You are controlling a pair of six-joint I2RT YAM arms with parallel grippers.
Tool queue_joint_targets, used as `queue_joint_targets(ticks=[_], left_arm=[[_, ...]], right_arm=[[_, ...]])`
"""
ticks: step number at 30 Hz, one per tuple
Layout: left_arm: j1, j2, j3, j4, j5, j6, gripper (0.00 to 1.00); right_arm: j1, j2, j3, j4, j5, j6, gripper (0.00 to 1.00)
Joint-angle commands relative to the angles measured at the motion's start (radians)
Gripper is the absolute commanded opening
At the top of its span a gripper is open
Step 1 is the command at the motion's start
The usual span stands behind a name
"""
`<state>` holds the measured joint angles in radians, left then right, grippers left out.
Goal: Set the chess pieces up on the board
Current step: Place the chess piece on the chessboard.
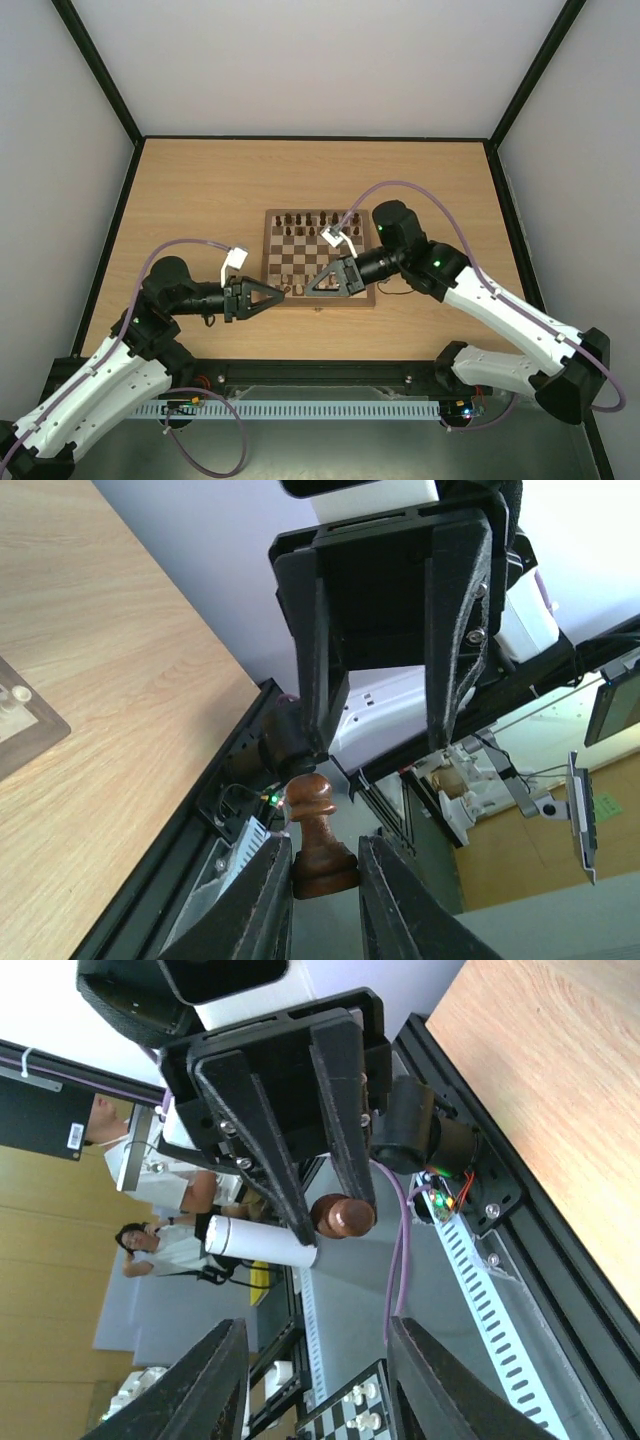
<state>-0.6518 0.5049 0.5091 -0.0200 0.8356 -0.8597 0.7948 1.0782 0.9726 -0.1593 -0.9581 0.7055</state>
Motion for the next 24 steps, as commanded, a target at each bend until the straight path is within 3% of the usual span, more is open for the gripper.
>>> queue_joint_targets(ticks=[1,6,24], left_arm=[[-0.005,-0.007,-0.018,0.036,0.066,-0.003,0.21],[-0.006,-0.013,-0.025,0.043,0.076,-0.003,0.21],[-0.017,-0.042,-0.071,0.049,0.096,-0.002,0.22]], right_arm=[[0.042,0.044,0.021,-0.001,-0.029,0.005,0.38],[0.057,0.095,0.033,-0.029,-0.010,-0.011,0.32],[0.109,0.146,0.036,0.092,-0.085,0.065,0.28]])
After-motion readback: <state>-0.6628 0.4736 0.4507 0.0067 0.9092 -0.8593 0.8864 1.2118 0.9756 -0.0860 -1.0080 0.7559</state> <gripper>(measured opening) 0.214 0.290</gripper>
